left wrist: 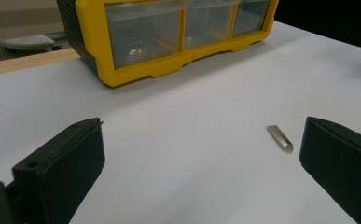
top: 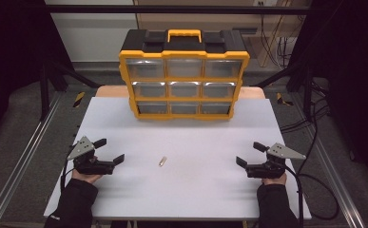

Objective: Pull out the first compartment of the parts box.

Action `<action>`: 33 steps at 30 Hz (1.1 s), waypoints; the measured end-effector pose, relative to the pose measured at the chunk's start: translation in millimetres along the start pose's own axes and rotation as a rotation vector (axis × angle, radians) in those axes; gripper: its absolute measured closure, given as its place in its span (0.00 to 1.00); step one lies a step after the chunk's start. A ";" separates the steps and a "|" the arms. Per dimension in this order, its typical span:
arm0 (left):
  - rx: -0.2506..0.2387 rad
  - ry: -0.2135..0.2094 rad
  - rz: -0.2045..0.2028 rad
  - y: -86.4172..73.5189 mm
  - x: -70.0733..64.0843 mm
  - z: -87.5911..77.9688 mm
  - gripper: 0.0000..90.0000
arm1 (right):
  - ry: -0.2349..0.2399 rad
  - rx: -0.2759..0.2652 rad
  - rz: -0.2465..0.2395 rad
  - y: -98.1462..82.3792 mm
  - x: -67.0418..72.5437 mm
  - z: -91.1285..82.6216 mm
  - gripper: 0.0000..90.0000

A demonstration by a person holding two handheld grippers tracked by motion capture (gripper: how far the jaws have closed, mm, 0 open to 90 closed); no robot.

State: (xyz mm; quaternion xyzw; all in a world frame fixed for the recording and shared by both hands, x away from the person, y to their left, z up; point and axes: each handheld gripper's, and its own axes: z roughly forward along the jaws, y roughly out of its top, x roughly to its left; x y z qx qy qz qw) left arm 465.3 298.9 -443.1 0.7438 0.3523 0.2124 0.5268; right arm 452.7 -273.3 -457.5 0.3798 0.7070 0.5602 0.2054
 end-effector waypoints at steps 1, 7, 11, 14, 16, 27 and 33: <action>-0.001 0.001 0.001 0.2 -0.1 0.0 0.00 | 0.000 0.000 0.000 0.0 0.0 0.0 0.02; 0.001 -0.003 -0.002 0.7 -0.9 0.2 0.00 | -0.001 -0.001 0.000 0.3 0.5 -0.5 0.02; 0.002 -0.001 0.002 1.6 -1.6 0.4 0.00 | -0.005 -0.001 -0.004 0.5 0.5 -0.6 0.02; 0.002 -0.001 0.002 2.6 -2.3 0.6 0.00 | -0.006 0.000 -0.007 0.5 0.3 -0.8 0.02; 0.002 -0.001 0.003 3.7 -3.2 0.8 0.00 | -0.002 0.000 -0.006 0.6 0.7 -0.9 0.02; 0.005 -0.002 0.011 10.2 -5.2 1.8 0.00 | -0.010 0.004 -0.013 0.6 0.6 -0.8 0.02; 0.007 -0.002 0.017 14.6 -5.9 2.3 0.00 | -0.009 0.002 -0.012 0.7 0.8 -1.0 0.02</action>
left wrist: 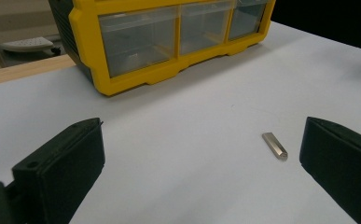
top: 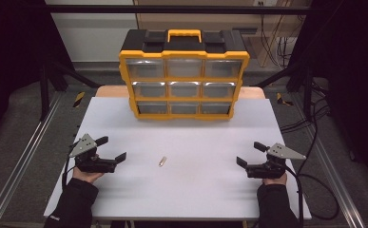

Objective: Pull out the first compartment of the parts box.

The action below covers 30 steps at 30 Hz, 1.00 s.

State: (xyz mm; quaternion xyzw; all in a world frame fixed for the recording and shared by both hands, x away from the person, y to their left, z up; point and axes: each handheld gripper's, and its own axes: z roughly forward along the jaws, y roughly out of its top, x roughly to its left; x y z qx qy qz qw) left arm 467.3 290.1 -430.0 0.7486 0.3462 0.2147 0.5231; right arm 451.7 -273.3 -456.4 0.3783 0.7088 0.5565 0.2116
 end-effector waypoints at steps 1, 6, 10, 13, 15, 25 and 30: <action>0.001 0.001 0.003 1.1 0.0 -0.3 0.00 | -0.003 0.001 -0.002 0.0 -0.2 0.2 0.02; 0.003 0.001 0.010 6.7 0.2 -0.1 0.00 | -0.006 0.004 -0.008 -0.2 -0.2 0.5 0.02; 0.011 0.004 0.018 11.4 1.2 1.1 0.00 | -0.009 0.006 -0.008 -0.2 -0.5 0.2 0.02; 0.008 0.004 0.020 13.4 1.4 1.5 0.00 | -0.008 0.007 -0.008 -0.3 -0.5 0.5 0.02; 0.010 0.004 0.026 15.4 1.7 1.6 0.00 | -0.007 0.011 -0.010 -0.6 -0.3 1.2 0.02; 0.017 0.003 0.045 23.5 2.9 4.5 0.00 | -0.009 0.015 -0.009 -0.8 -0.3 1.6 0.02; 0.021 0.005 0.048 26.2 3.8 7.6 0.00 | -0.009 0.014 -0.009 -0.7 -0.4 1.5 0.02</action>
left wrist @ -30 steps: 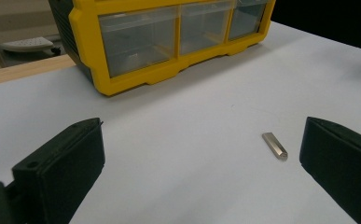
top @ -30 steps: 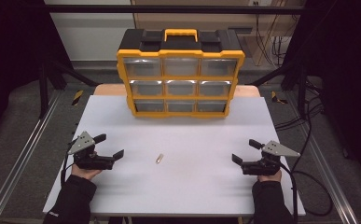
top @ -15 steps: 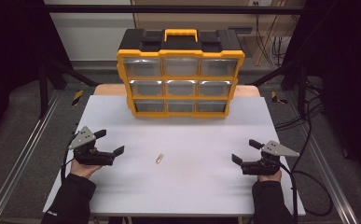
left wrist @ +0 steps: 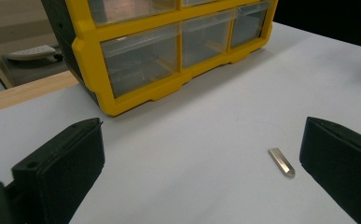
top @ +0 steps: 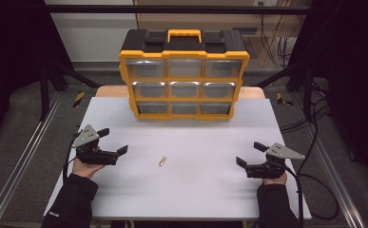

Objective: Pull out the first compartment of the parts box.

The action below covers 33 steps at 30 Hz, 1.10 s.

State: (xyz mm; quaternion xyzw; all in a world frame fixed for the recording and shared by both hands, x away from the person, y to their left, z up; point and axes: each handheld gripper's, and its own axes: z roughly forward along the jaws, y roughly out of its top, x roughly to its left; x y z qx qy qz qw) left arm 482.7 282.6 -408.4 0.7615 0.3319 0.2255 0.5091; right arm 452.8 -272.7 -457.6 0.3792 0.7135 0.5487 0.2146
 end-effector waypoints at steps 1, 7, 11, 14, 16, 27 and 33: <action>0.001 0.000 0.002 0.8 0.4 0.2 0.00 | 0.000 0.000 0.000 0.0 0.0 0.0 0.02; 0.003 0.005 0.019 7.2 0.6 1.3 0.00 | -0.001 0.001 0.000 0.0 0.0 0.1 0.02; 0.008 0.010 0.033 12.4 1.3 3.5 0.00 | -0.001 0.001 0.000 -0.1 0.0 0.2 0.02; 0.010 0.012 0.040 14.6 1.8 4.3 0.00 | -0.002 0.001 -0.001 -0.1 0.0 0.1 0.02; 0.012 0.012 0.044 17.2 2.1 4.6 0.00 | -0.001 0.001 0.000 -0.1 -0.1 0.1 0.02; 0.012 0.025 0.073 28.4 3.9 5.7 0.00 | 0.000 0.004 -0.001 -0.3 -0.1 0.4 0.02; 0.020 0.030 0.098 34.0 4.0 7.3 0.00 | 0.001 0.005 0.000 -0.4 0.0 0.7 0.02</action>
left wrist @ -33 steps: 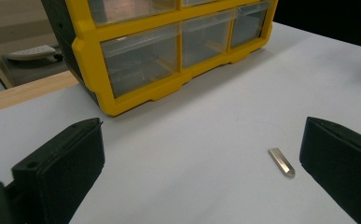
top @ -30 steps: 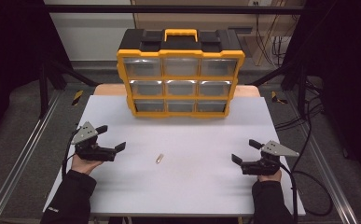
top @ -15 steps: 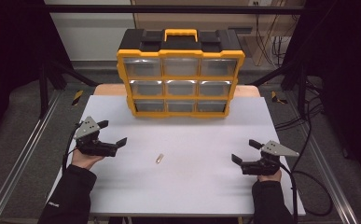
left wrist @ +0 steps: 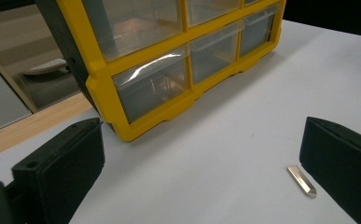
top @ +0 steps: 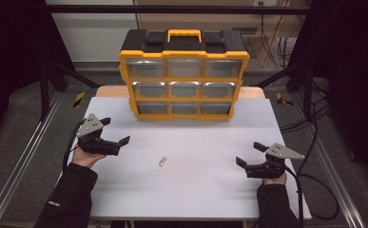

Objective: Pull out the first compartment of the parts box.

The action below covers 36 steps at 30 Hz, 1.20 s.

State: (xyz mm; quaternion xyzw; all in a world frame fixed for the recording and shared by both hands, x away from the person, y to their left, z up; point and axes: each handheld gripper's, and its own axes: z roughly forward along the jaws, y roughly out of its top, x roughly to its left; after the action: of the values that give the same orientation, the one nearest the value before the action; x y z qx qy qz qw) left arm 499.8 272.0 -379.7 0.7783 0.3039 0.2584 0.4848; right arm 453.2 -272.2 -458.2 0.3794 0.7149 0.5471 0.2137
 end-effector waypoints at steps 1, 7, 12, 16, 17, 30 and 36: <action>-0.001 -0.002 0.002 1.1 0.1 0.2 0.00 | 0.000 0.000 -0.001 0.0 0.0 0.2 0.02; 0.009 0.005 0.027 8.2 1.7 0.6 0.00 | 0.000 0.000 0.000 0.0 -0.1 0.0 0.02; 0.002 0.007 0.044 14.2 2.9 0.6 0.00 | -0.001 0.001 -0.002 -0.1 -0.3 0.4 0.02; 0.004 0.004 0.060 18.1 3.1 2.2 0.00 | 0.000 0.000 -0.001 -0.1 -0.1 0.3 0.02; 0.008 0.003 0.066 19.1 3.0 2.8 0.00 | 0.000 0.000 -0.001 0.0 -0.2 0.3 0.02; 0.006 0.020 0.126 34.1 4.0 8.4 0.00 | 0.001 -0.001 -0.001 0.1 -0.3 -0.1 0.02; 0.013 0.027 0.149 43.2 5.0 9.5 0.00 | 0.001 -0.001 -0.001 0.2 -0.3 -0.3 0.02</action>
State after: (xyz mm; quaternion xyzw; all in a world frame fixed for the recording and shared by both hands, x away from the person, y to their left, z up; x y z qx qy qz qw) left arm 519.4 255.1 -343.5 0.7983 0.2534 0.3022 0.4552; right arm 453.3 -272.6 -457.9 0.3786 0.7149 0.5475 0.2139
